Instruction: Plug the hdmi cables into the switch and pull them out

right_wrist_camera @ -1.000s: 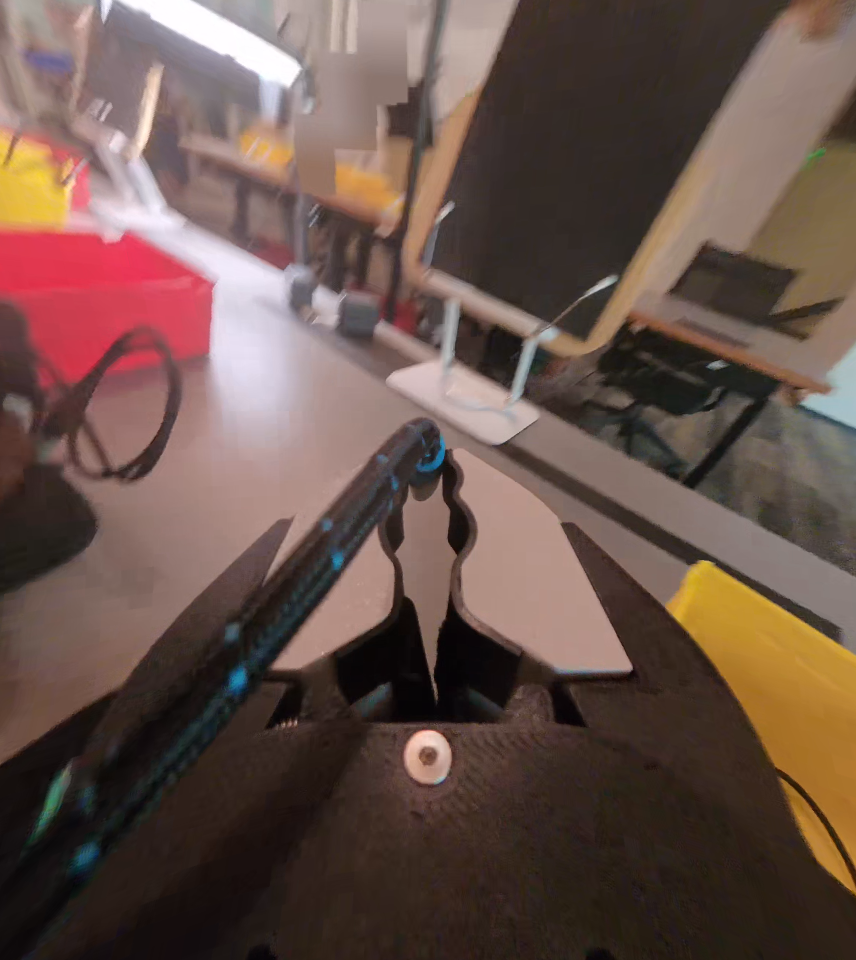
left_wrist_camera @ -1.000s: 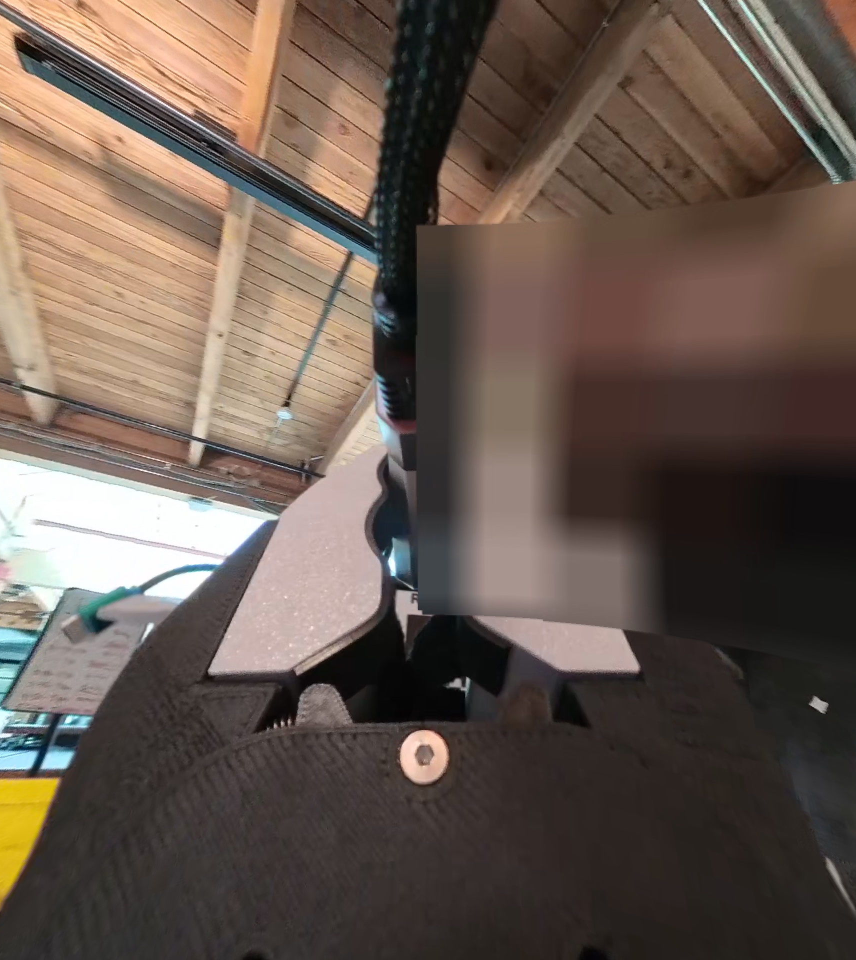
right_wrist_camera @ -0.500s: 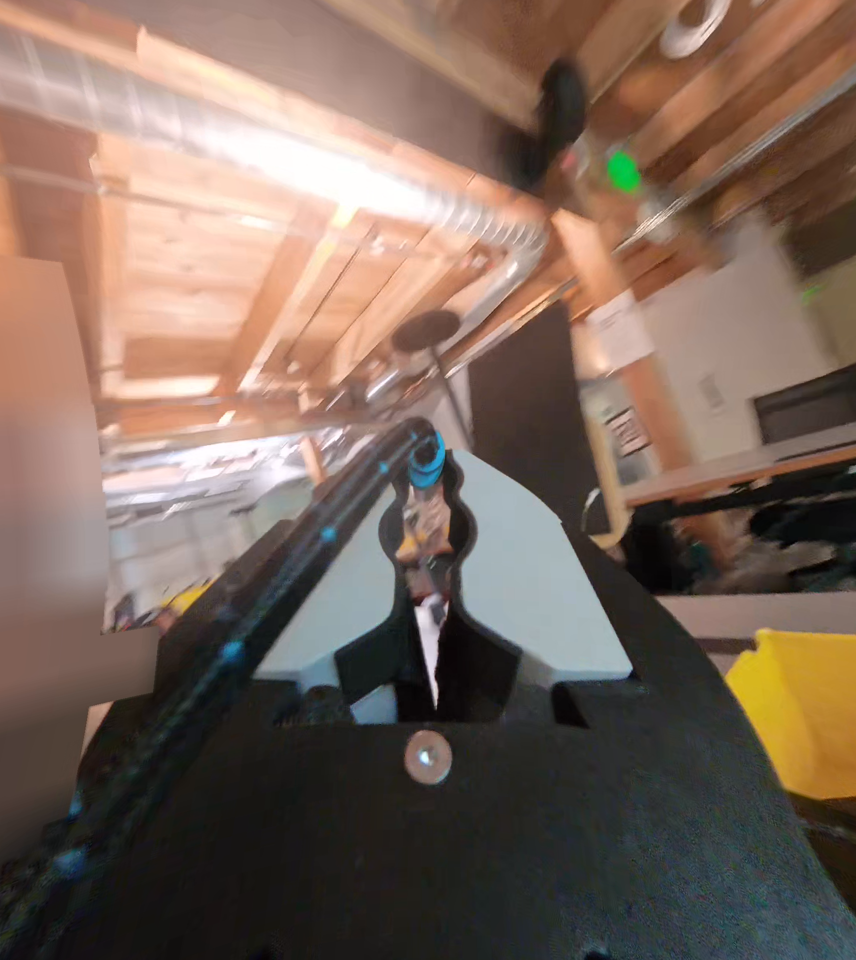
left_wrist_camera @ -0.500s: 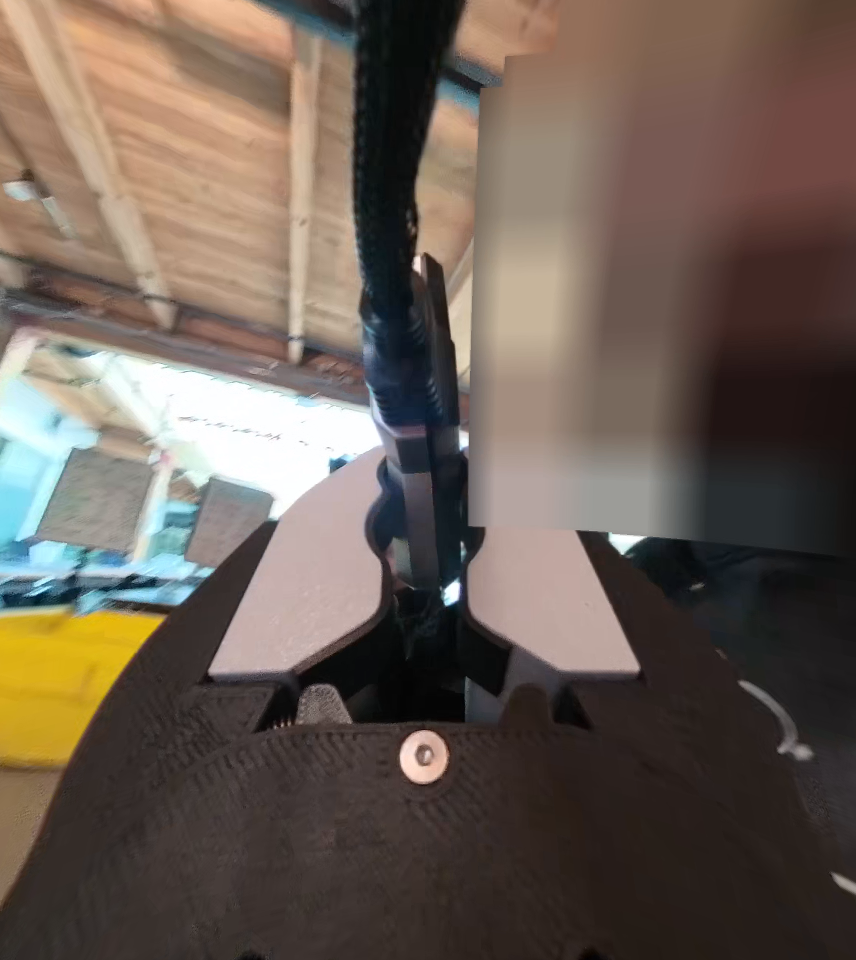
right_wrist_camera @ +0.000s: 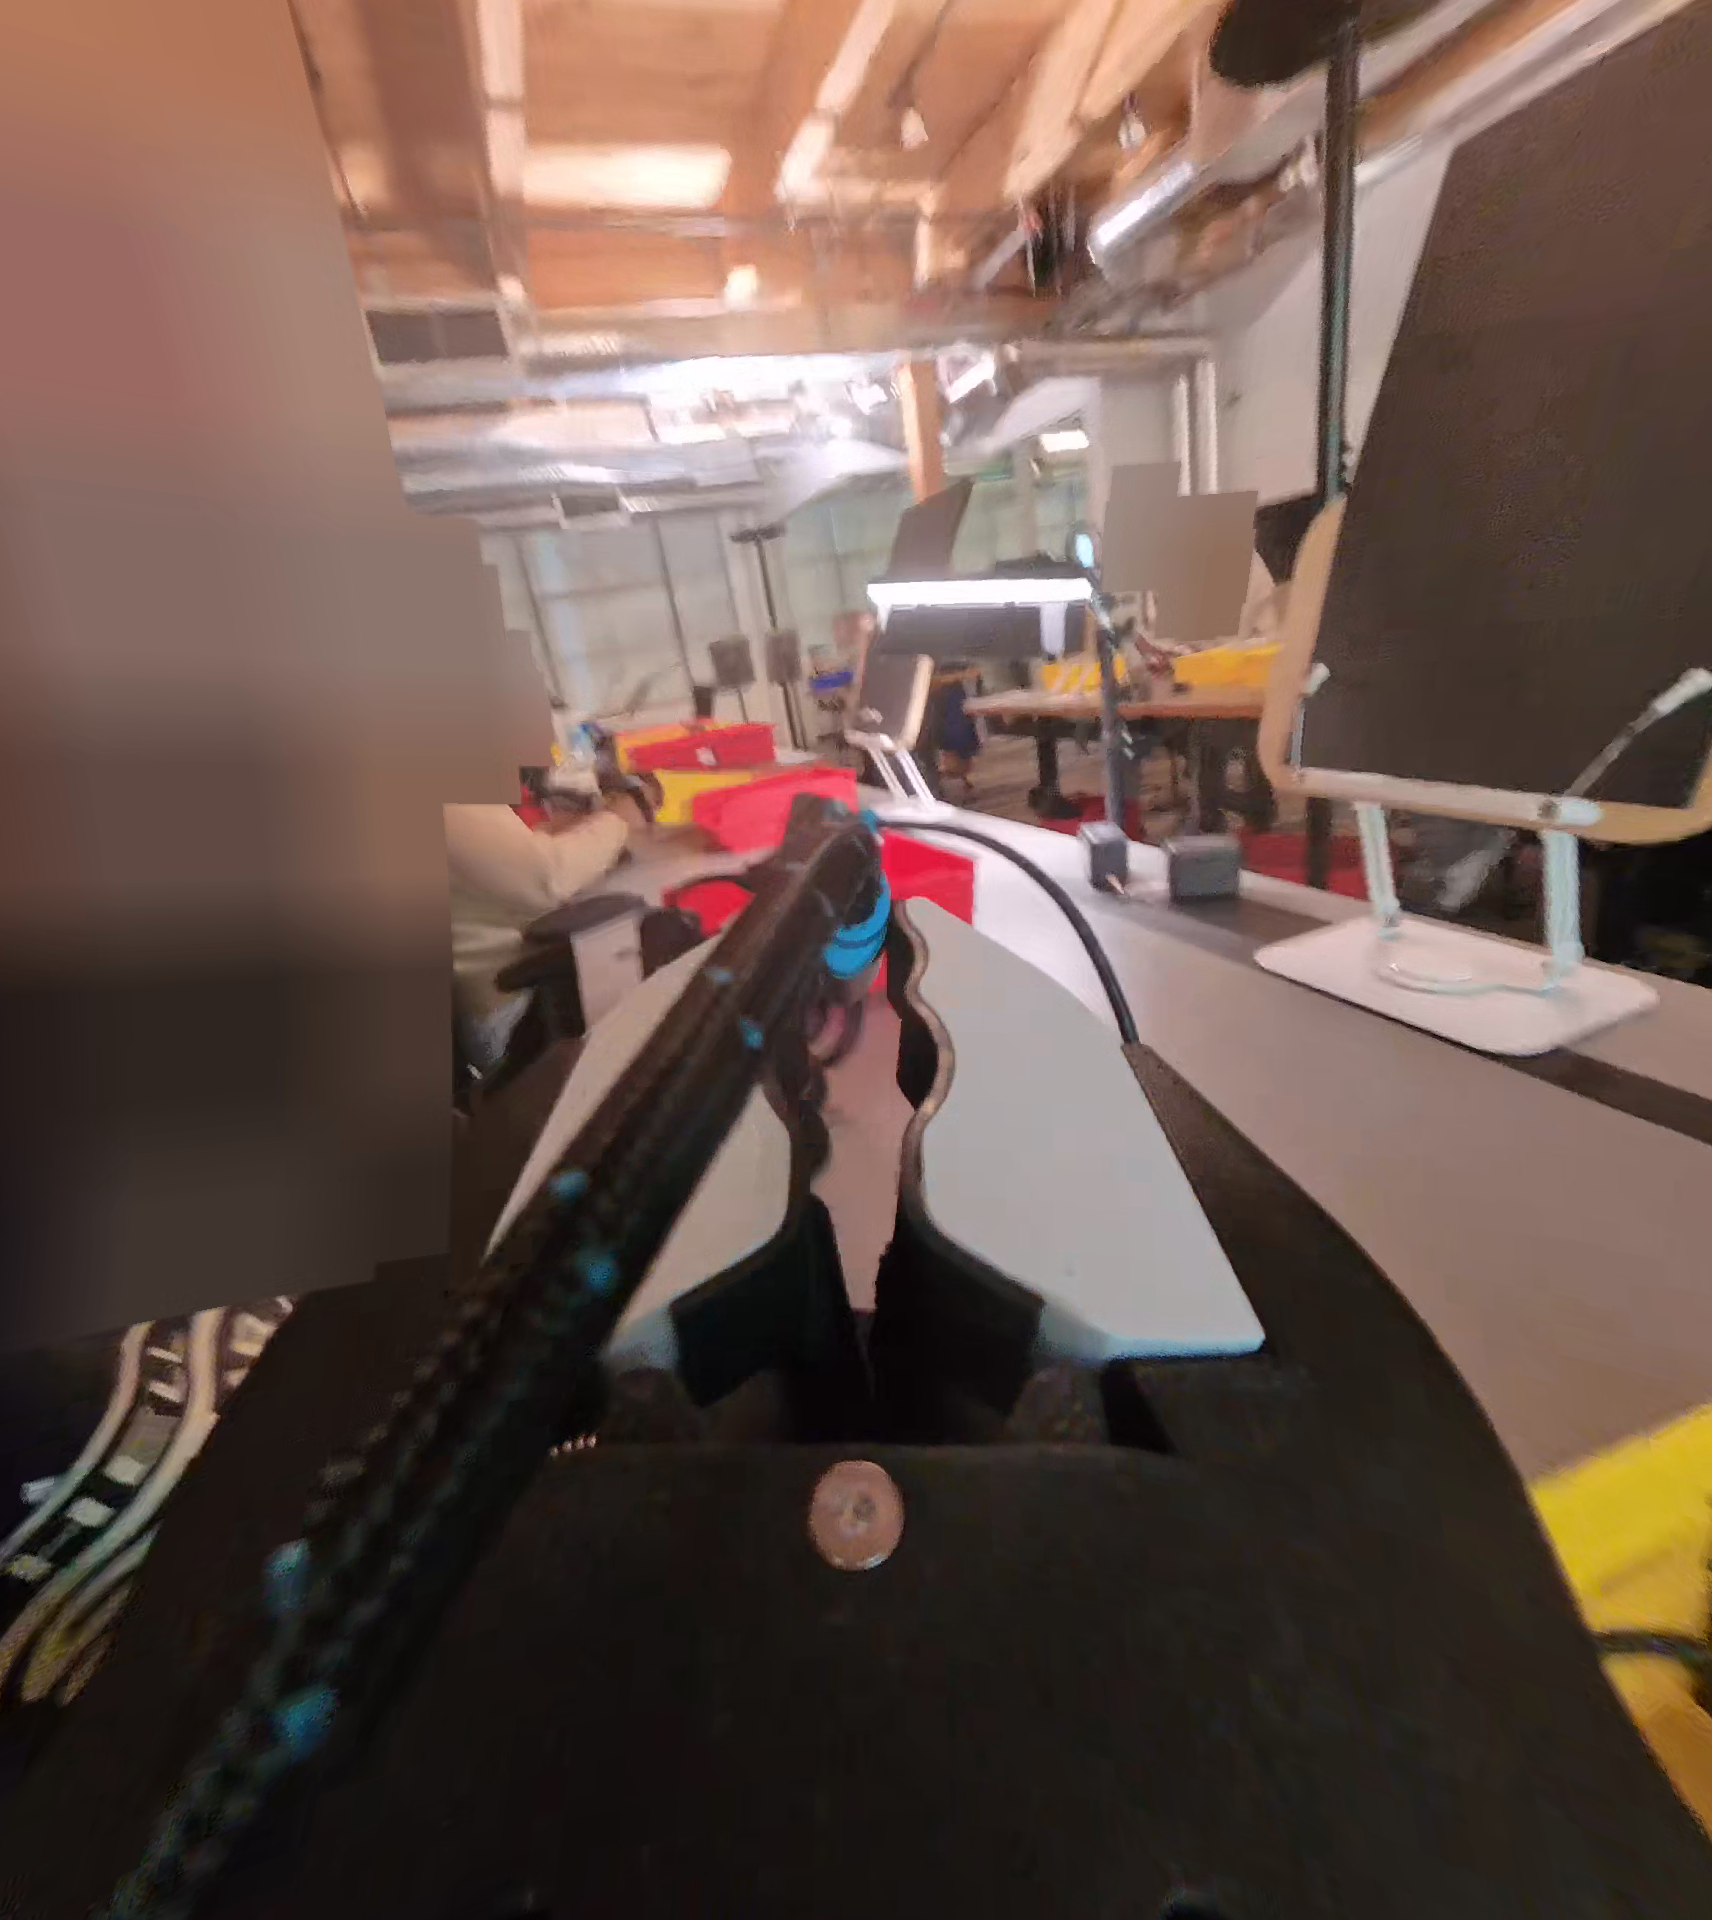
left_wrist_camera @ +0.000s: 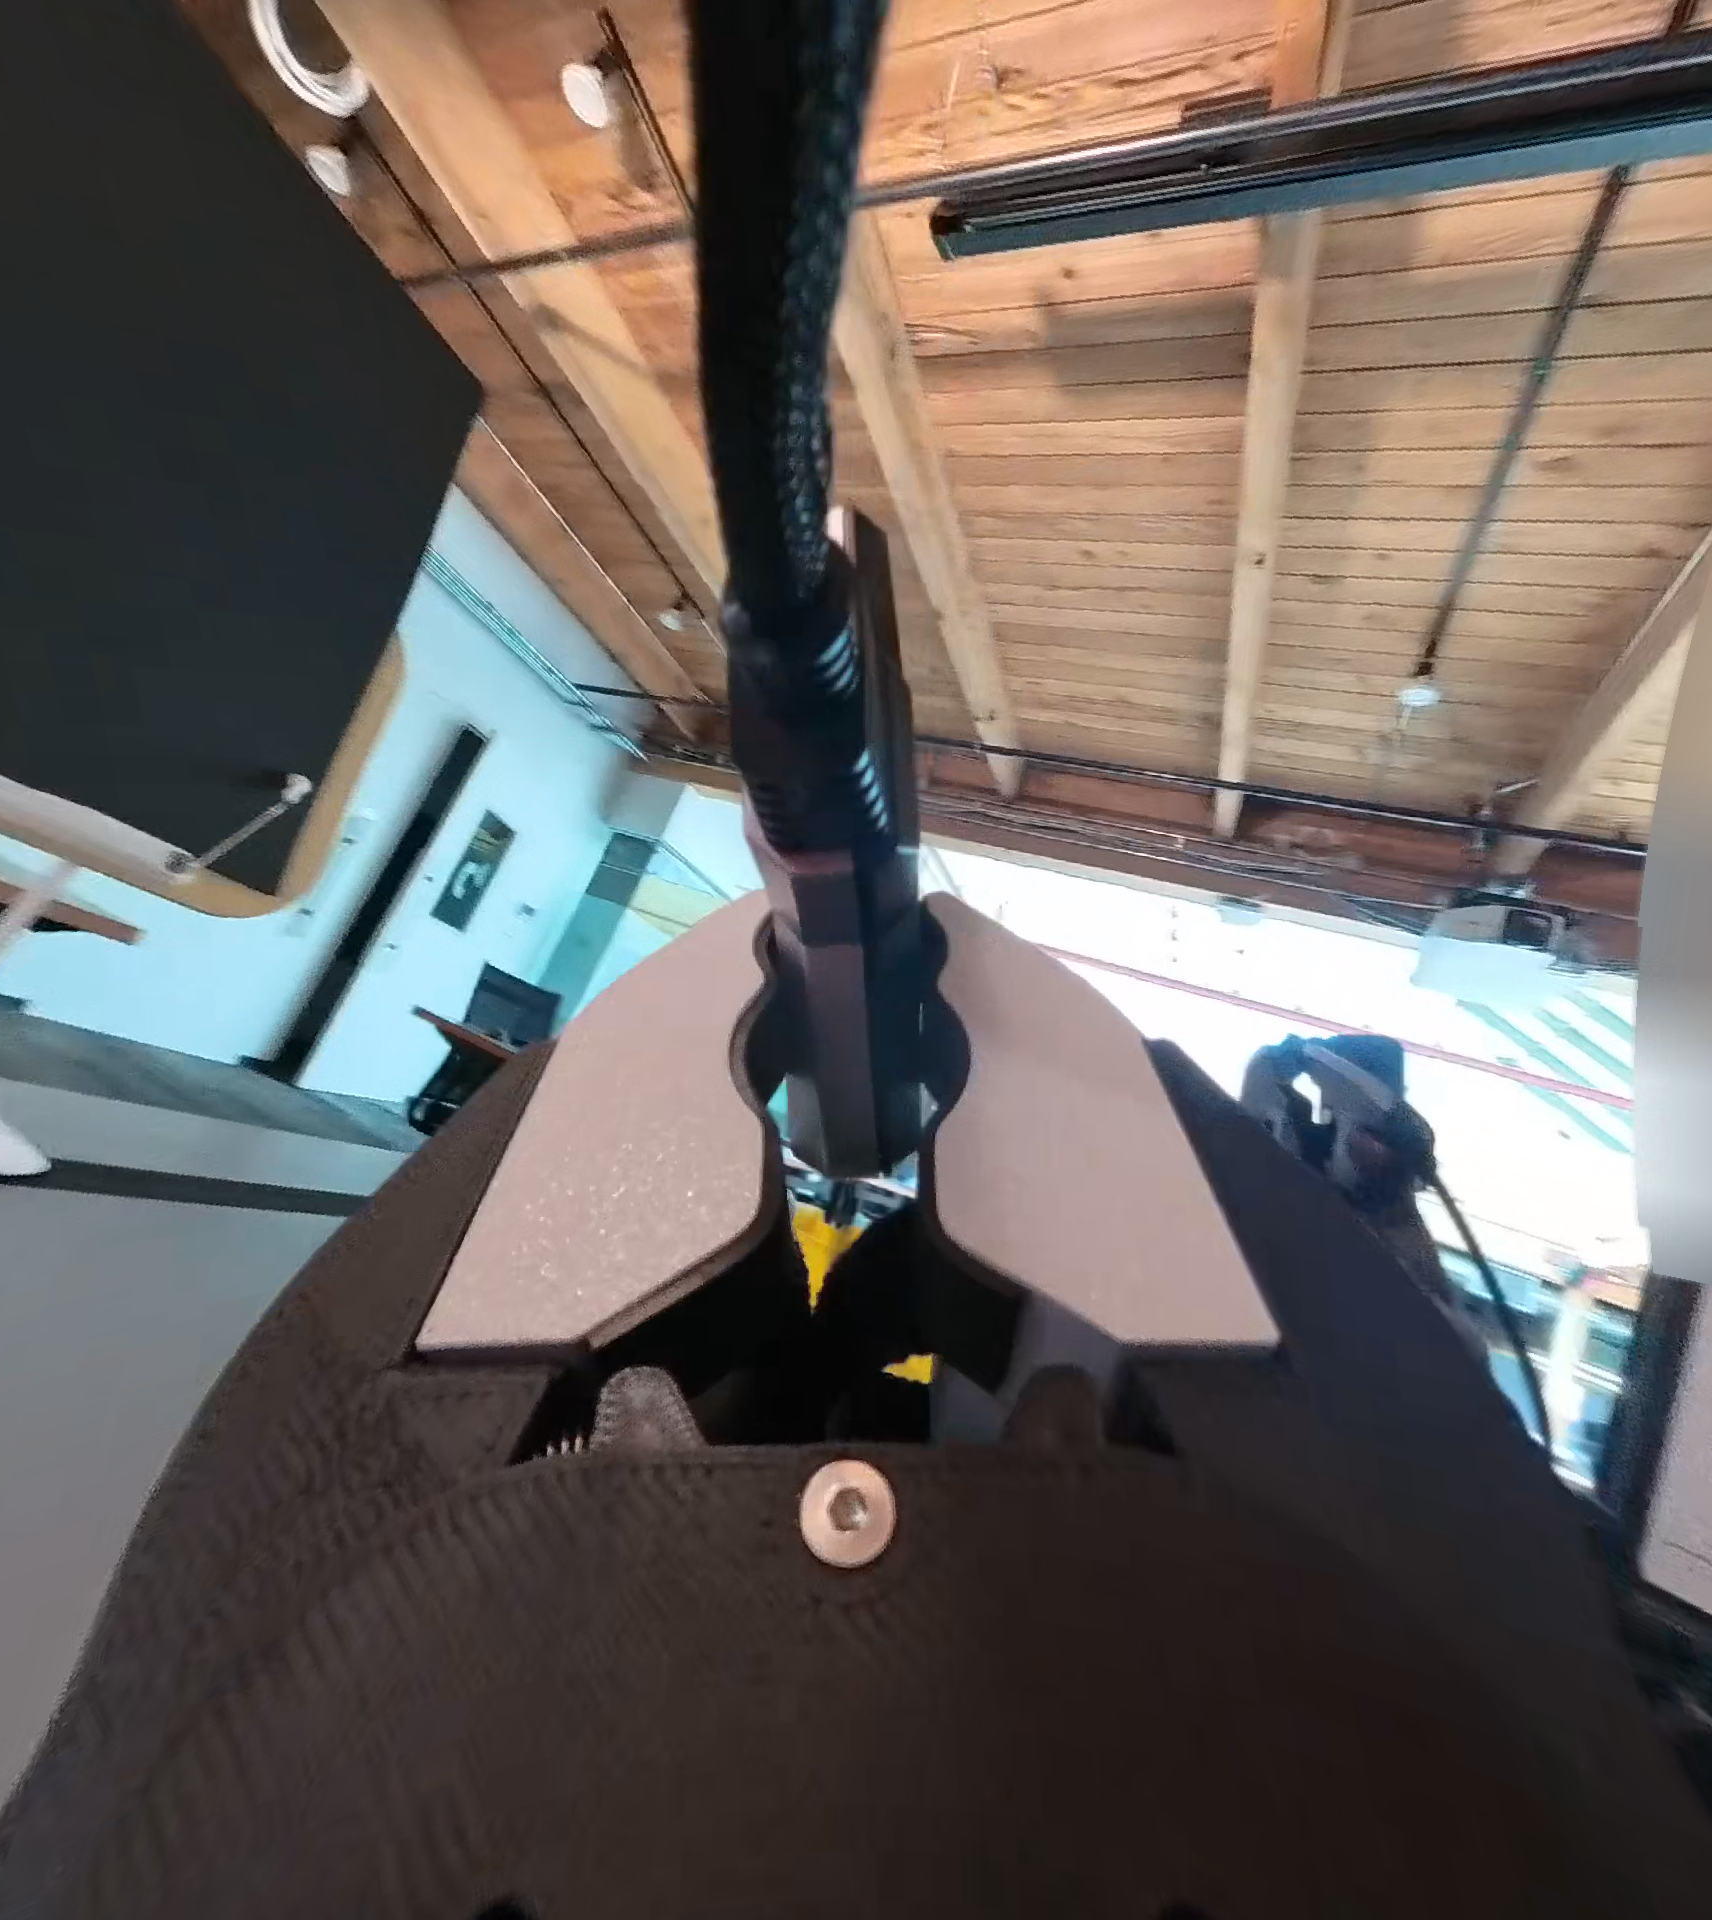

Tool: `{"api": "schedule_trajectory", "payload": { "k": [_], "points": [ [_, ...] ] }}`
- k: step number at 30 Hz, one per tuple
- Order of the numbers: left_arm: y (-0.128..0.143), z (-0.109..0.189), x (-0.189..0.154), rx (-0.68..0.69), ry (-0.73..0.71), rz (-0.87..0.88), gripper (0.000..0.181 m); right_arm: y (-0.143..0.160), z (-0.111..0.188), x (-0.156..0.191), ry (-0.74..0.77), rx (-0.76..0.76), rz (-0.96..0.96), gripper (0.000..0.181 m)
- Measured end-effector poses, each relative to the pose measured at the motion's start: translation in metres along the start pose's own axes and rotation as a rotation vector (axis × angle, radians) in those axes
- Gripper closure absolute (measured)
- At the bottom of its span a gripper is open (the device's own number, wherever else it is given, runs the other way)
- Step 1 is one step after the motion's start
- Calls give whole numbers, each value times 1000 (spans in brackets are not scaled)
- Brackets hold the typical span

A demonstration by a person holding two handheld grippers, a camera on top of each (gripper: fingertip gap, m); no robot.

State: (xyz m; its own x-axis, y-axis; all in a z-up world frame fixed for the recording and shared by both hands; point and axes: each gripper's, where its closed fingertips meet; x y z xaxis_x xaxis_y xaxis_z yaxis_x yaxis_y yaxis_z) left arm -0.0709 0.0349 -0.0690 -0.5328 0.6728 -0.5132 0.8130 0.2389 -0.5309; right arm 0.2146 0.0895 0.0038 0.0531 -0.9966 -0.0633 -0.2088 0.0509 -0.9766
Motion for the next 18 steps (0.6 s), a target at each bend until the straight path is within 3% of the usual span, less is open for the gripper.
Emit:
{"api": "schedule_trajectory", "payload": {
  "k": [2,4,7,10,13,15,18],
  "points": [
    [0,0,-2,-6,5,-25,161,8,4,-26,198,83,75,170],
    [5,-2,-4,23,17,-22,160,-1,28,-67,551,86,182,170],
    [14,-4,-13,65,78,12,160,-36,86,-93,984,-78,339,170],
    [19,-4,-19,94,120,48,160,-68,167,-84,1439,-220,559,168],
    [25,-5,-21,117,135,74,160,-89,233,-48,1901,-155,915,170],
    [28,-6,-22,132,137,62,160,-90,243,-45,1972,-95,967,170],
    [31,-7,-24,154,136,5,160,-87,242,-58,1924,-88,877,170]
  ]
}}
Point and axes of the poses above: each gripper's, where its closed fingertips meet, z back along the fingers, y out of its underside, x = y × z across the jaws, and after that the axes turned 13 degrees about z, right-handed
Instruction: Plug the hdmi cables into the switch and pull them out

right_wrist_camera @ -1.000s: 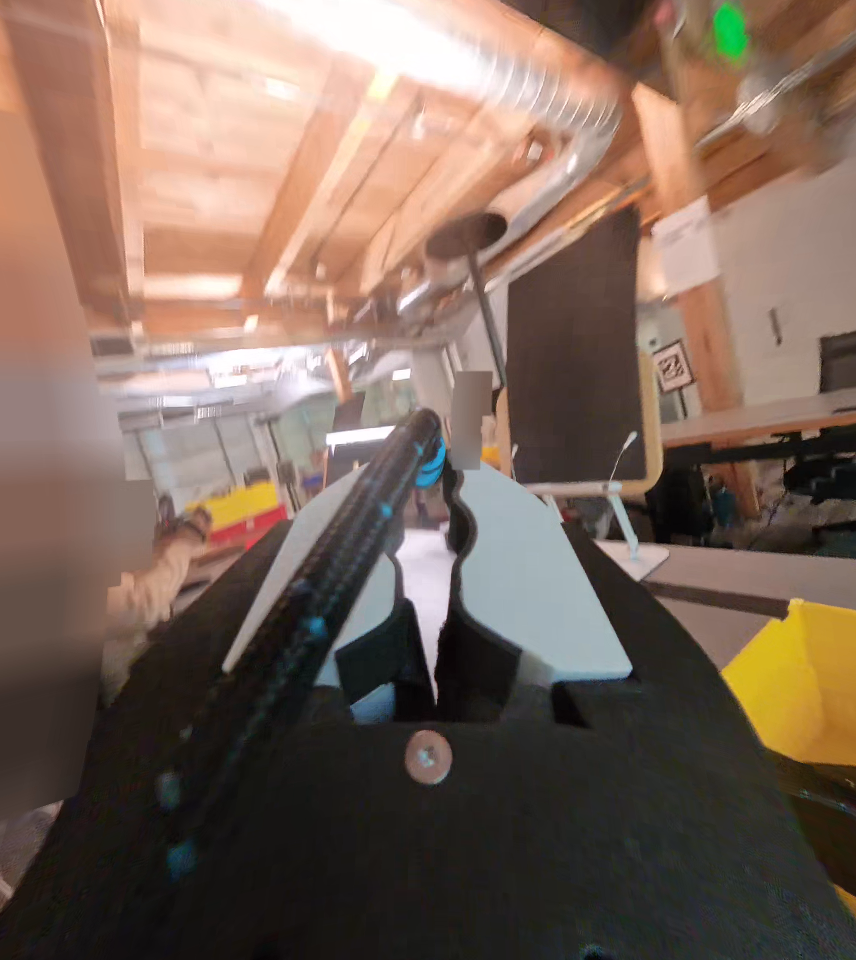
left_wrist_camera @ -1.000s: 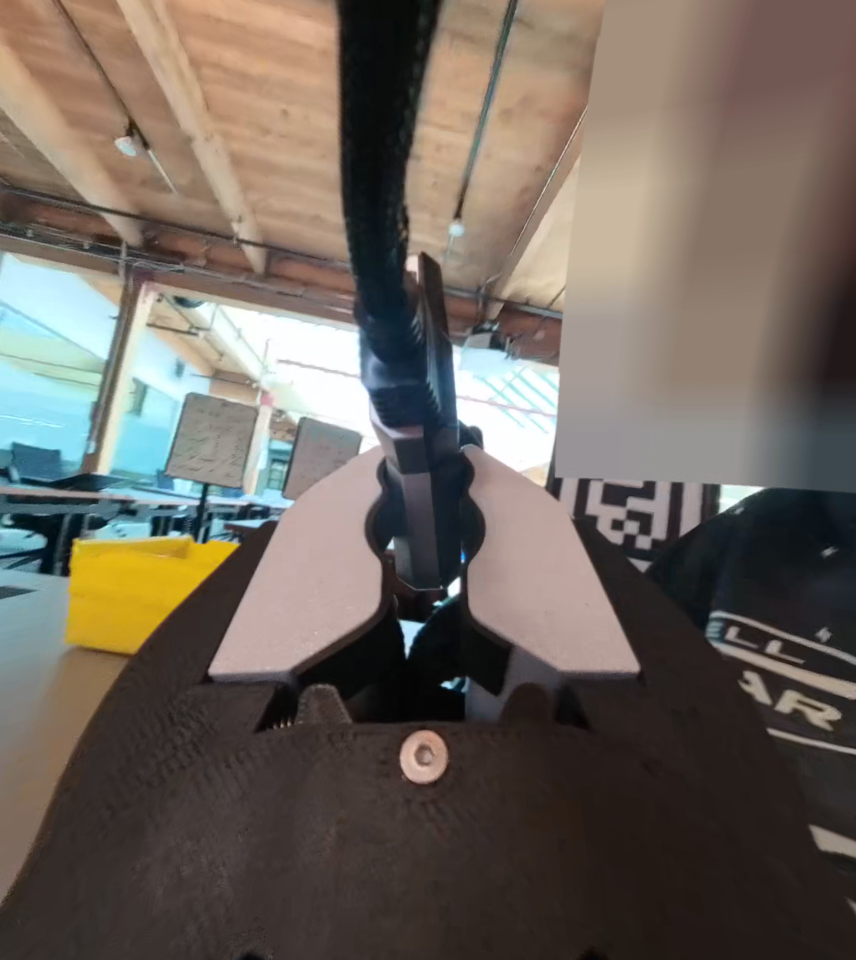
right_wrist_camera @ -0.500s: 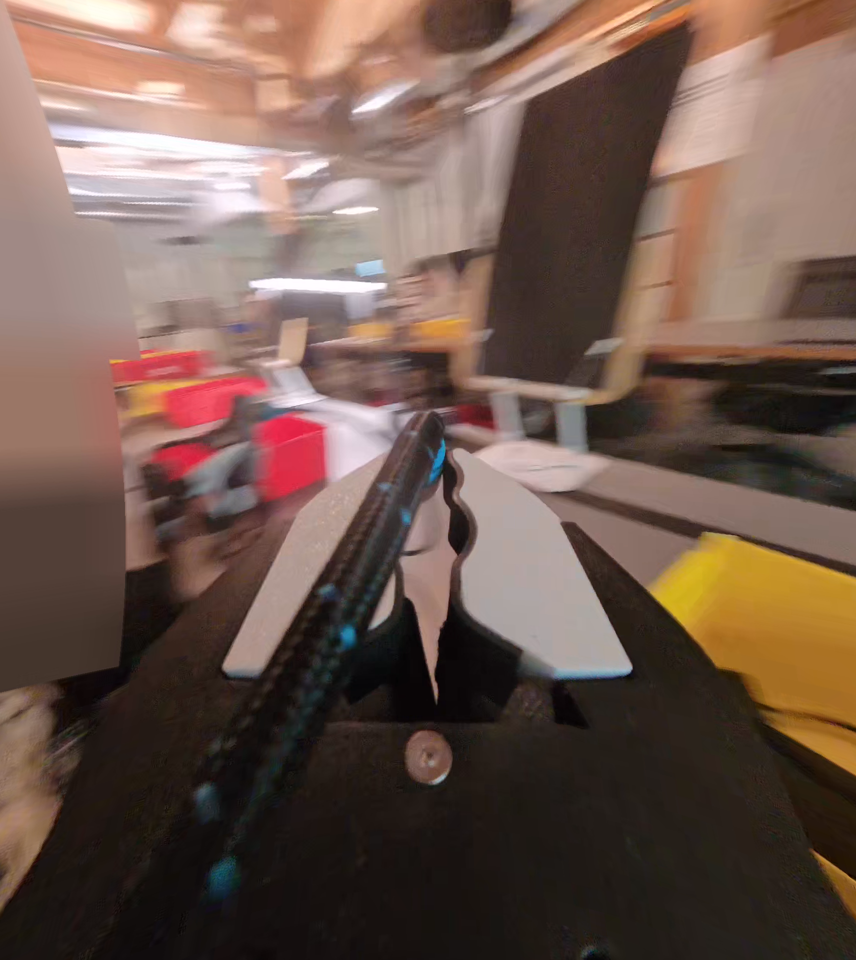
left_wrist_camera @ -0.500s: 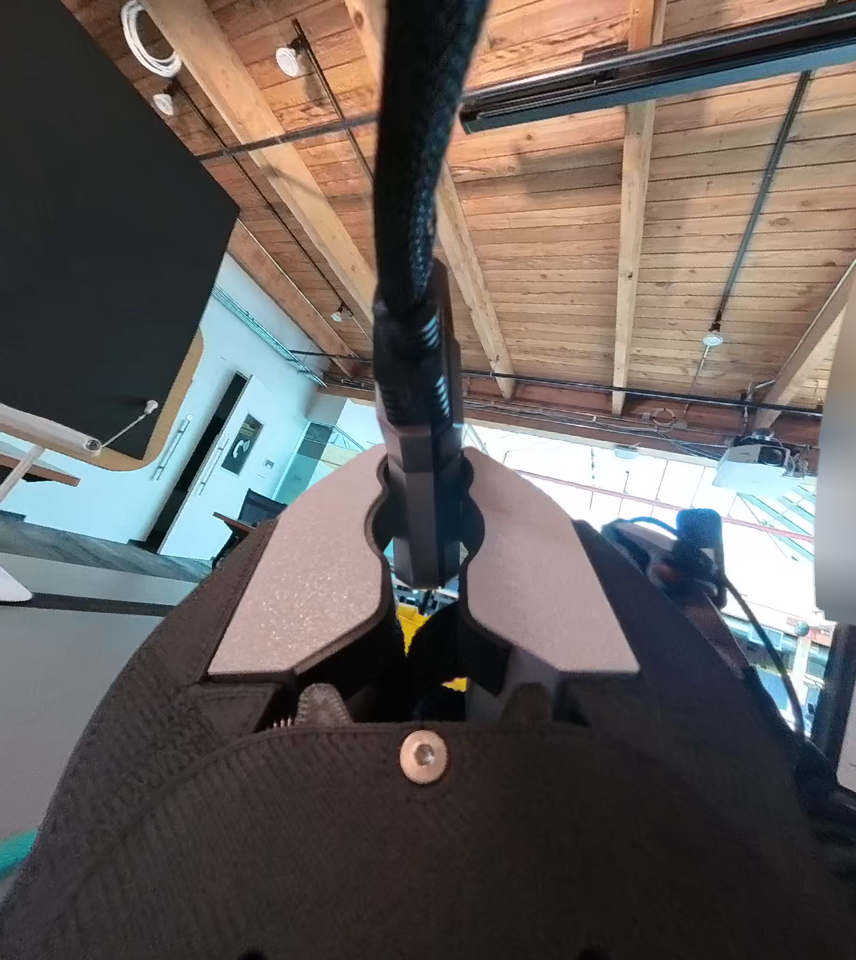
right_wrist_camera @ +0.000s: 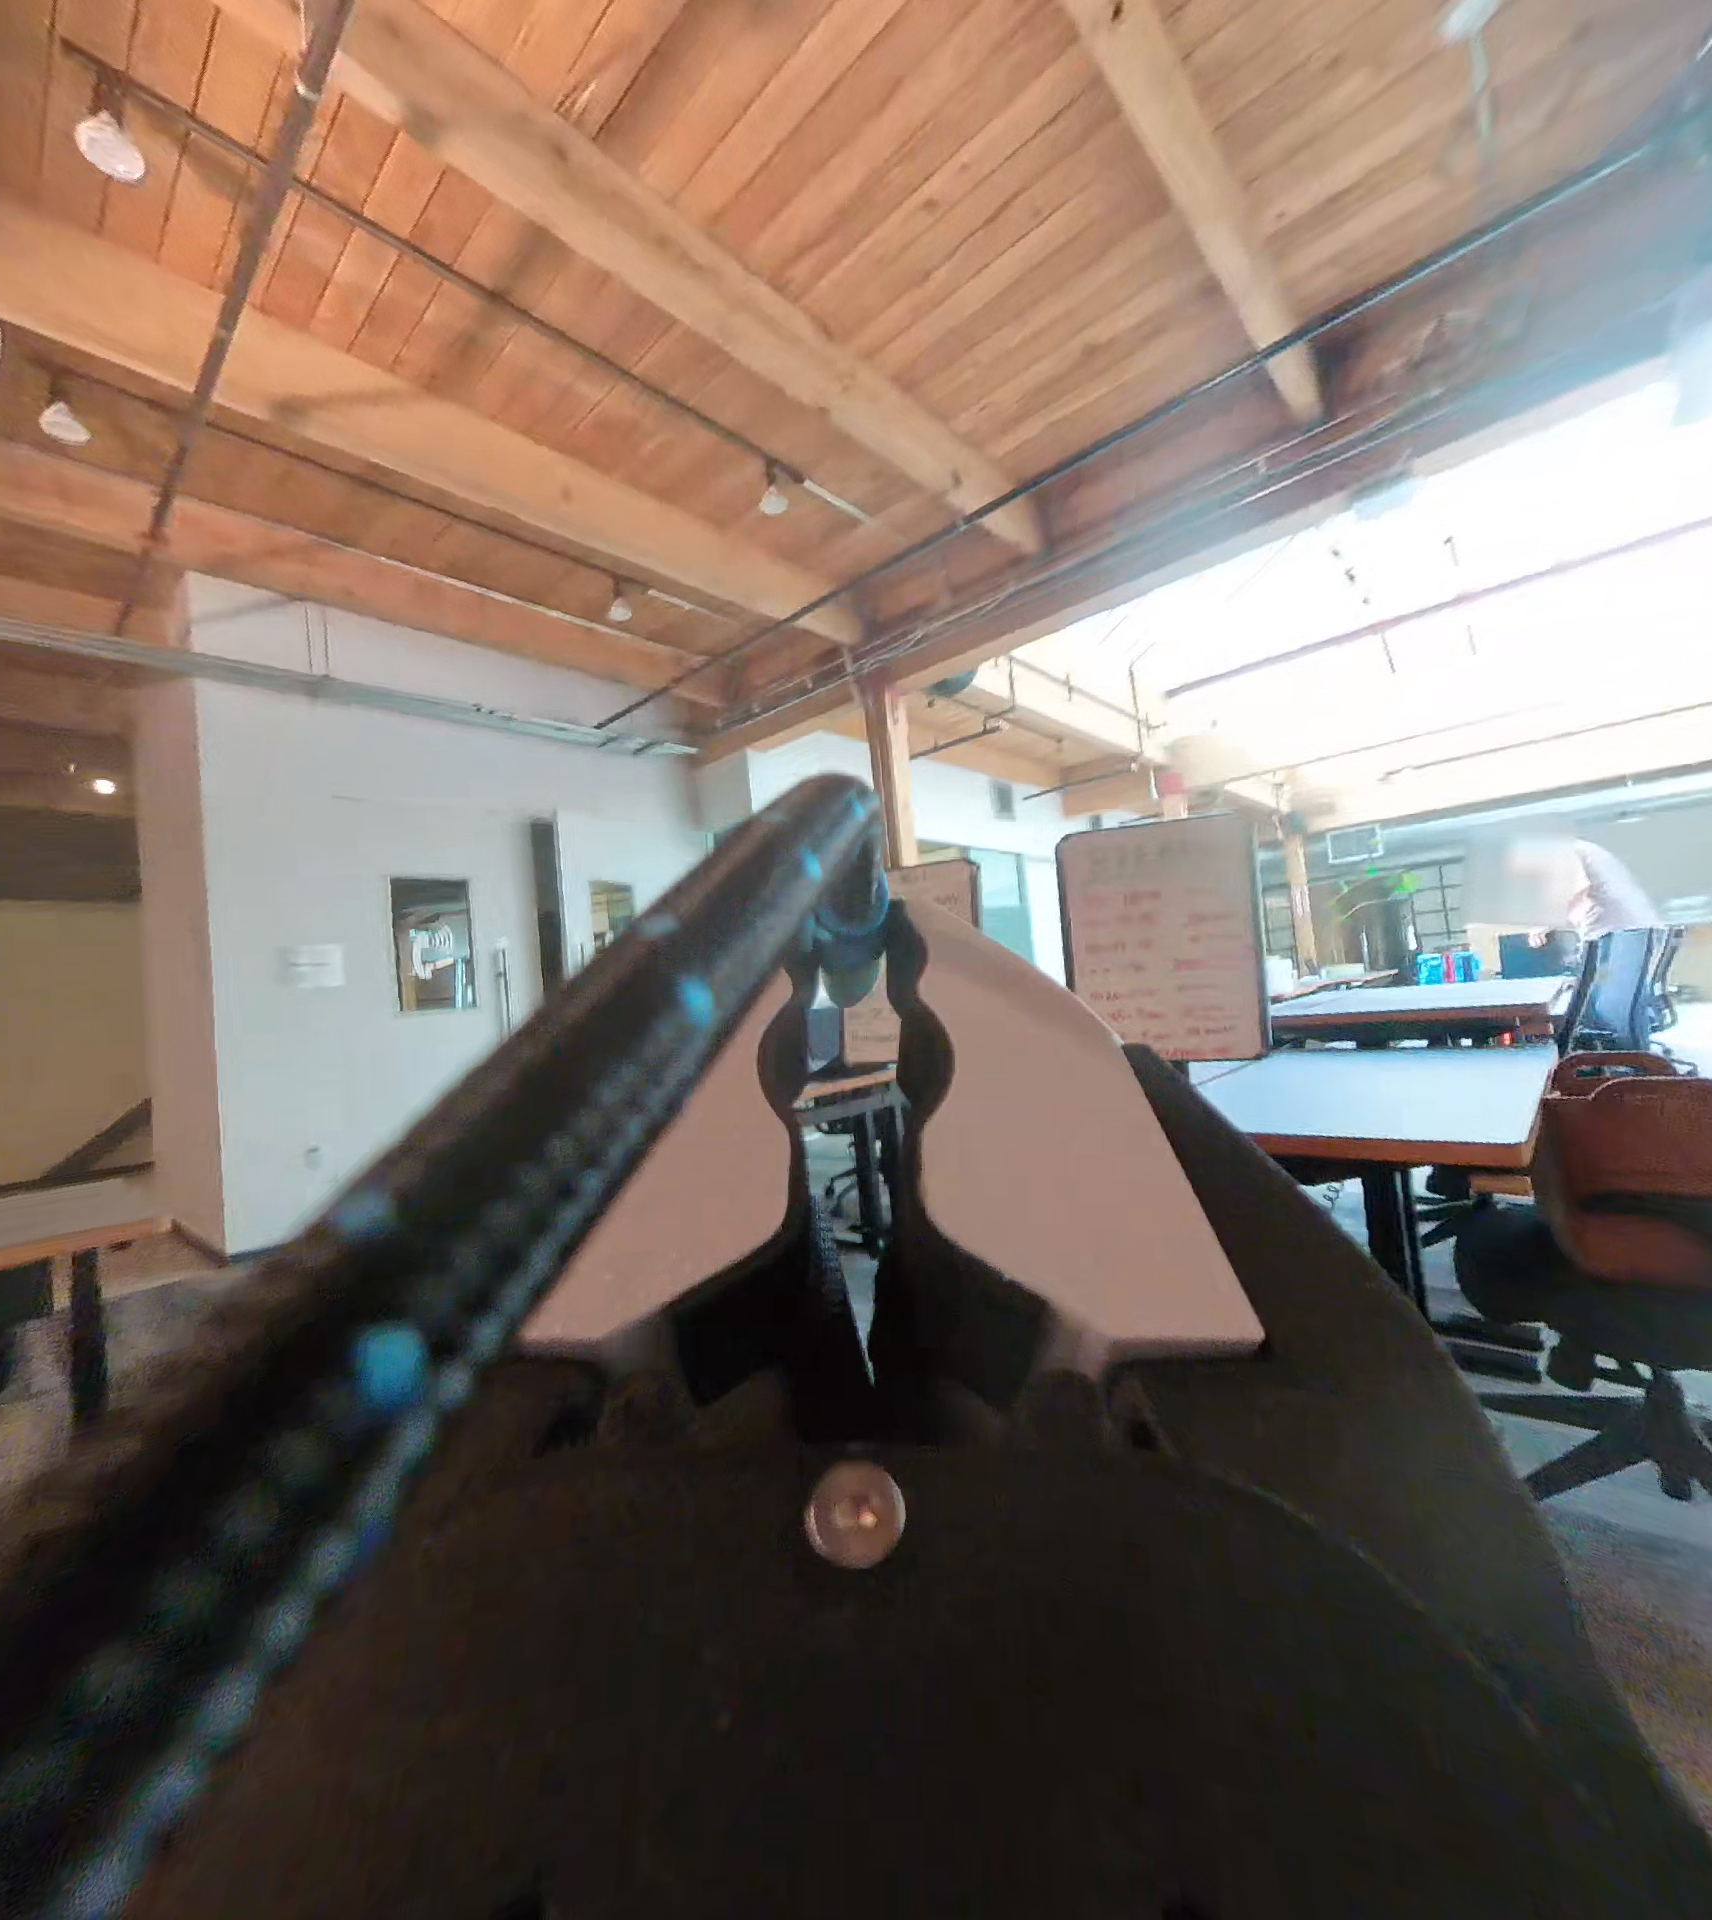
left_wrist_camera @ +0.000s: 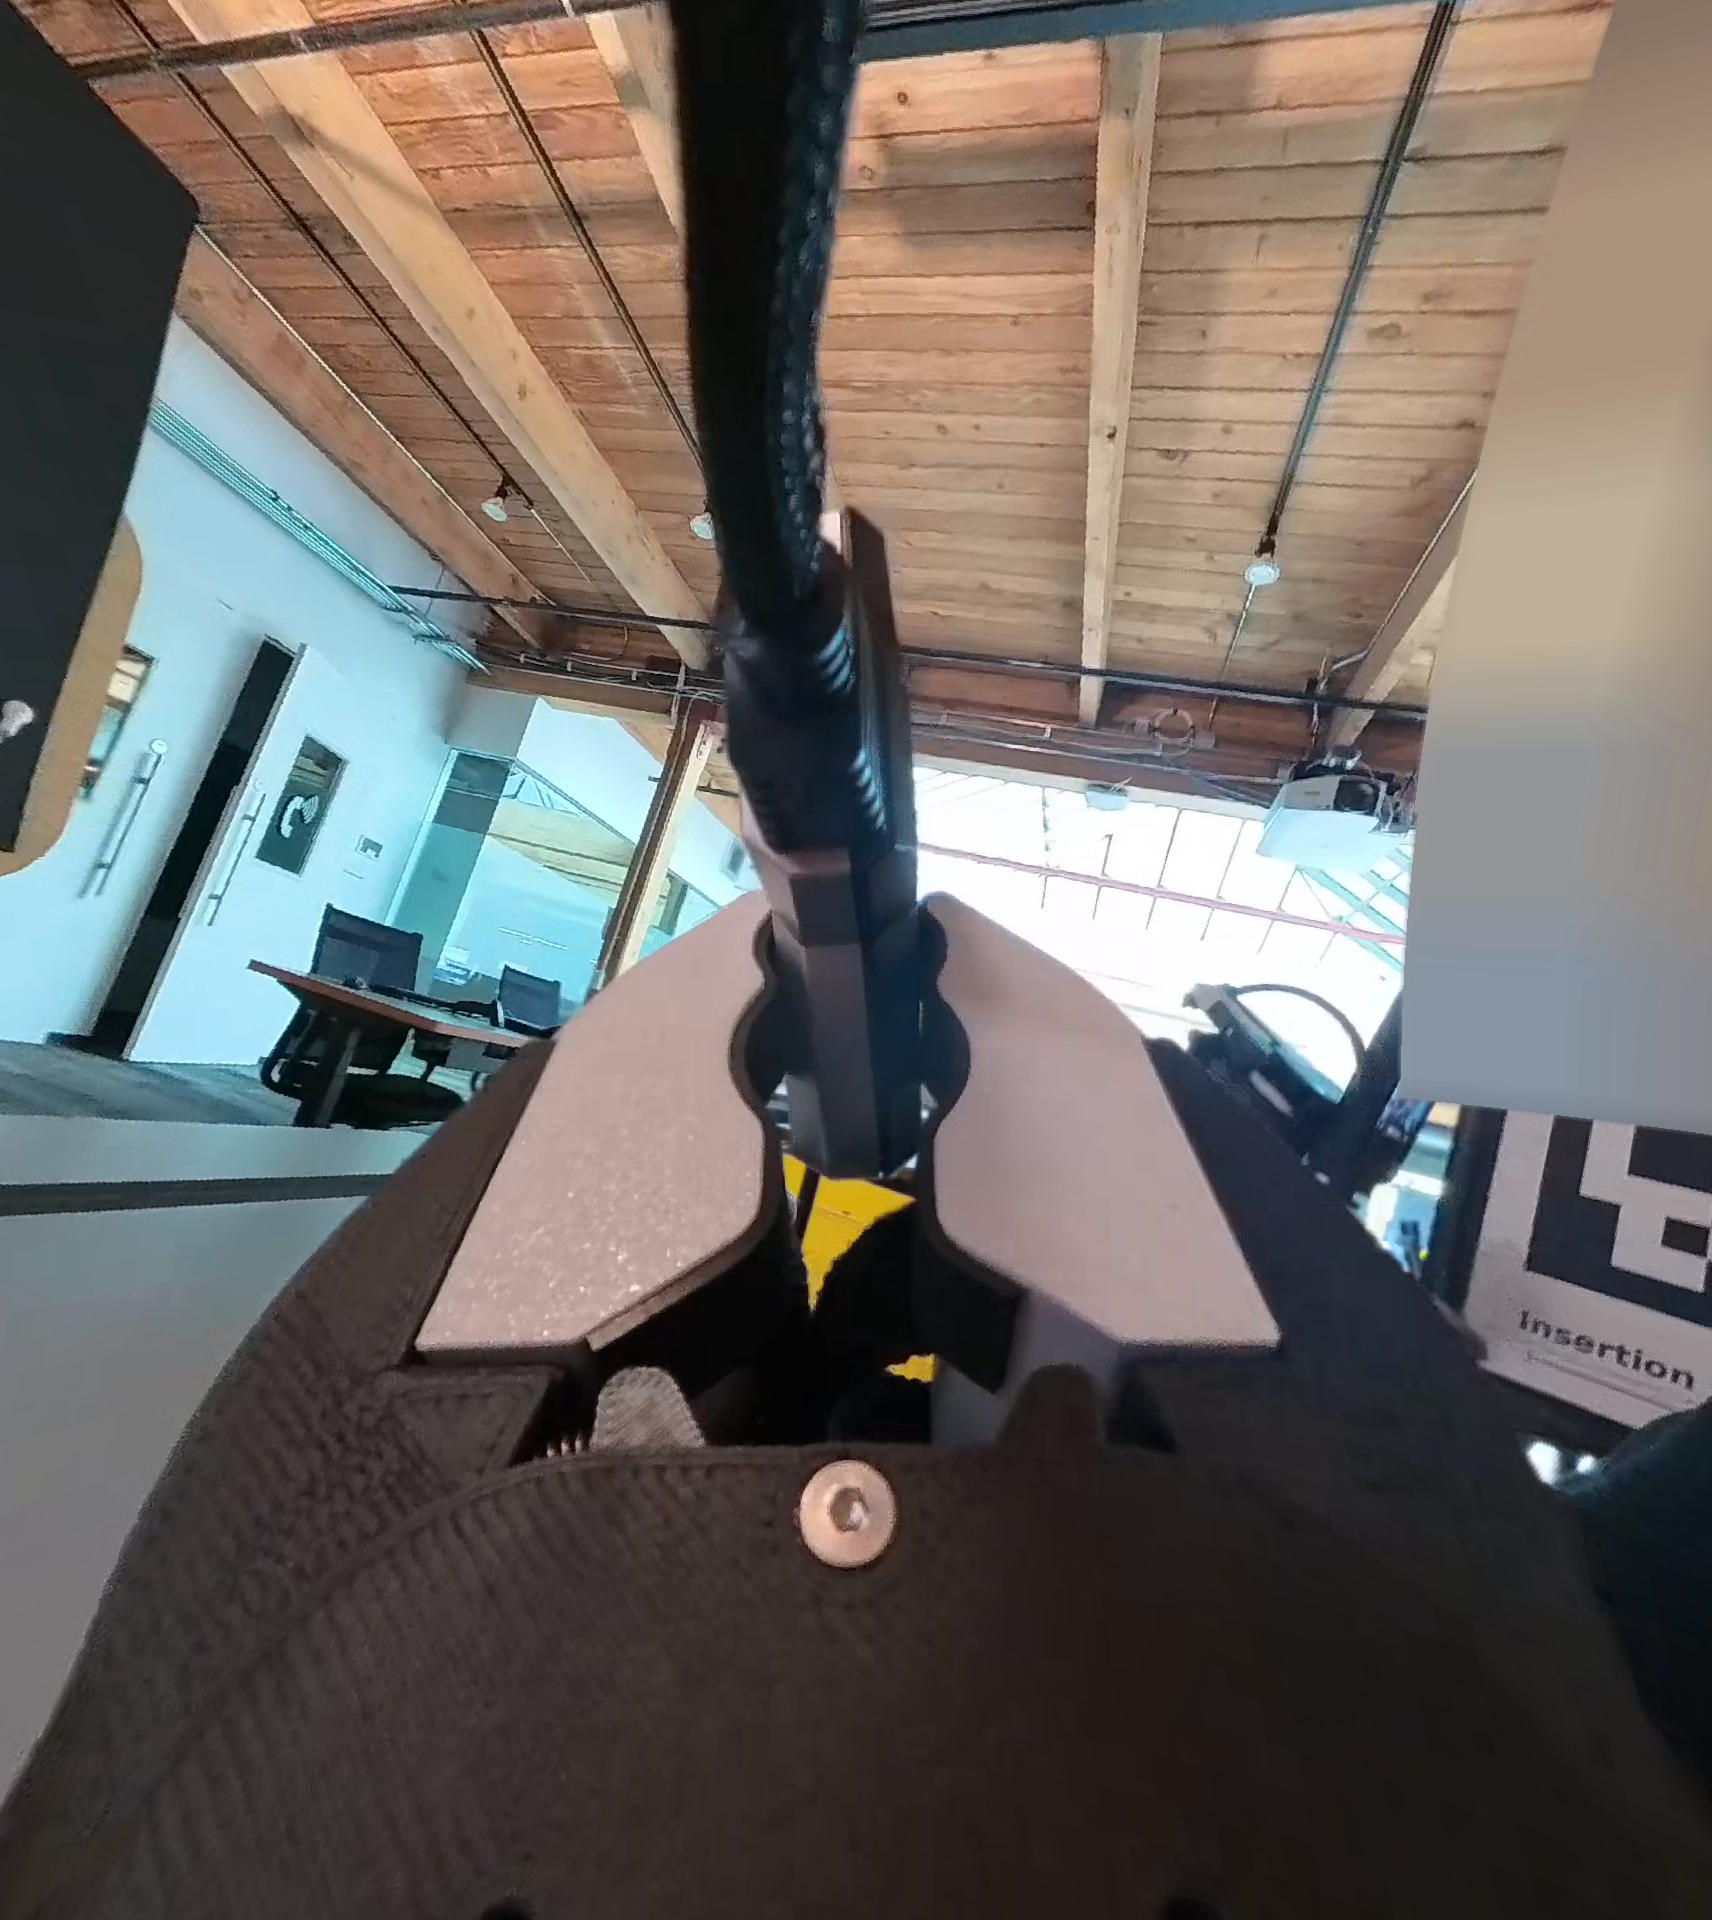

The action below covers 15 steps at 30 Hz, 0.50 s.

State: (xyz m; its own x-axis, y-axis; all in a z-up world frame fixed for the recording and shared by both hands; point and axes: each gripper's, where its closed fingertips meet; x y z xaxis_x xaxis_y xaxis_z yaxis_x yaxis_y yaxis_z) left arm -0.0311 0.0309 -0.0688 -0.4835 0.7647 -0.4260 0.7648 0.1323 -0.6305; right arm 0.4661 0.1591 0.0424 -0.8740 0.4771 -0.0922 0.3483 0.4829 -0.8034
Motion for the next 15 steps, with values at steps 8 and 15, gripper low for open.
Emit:
{"api": "schedule_trajectory", "payload": {
  "k": [8,15],
  "points": [
    [9,-2,-8,48,19,-83,160,-19,-65,67,-351,228,203,168],
    [3,0,-3,23,2,-40,160,-4,-119,75,-277,325,634,168]
  ]
}}
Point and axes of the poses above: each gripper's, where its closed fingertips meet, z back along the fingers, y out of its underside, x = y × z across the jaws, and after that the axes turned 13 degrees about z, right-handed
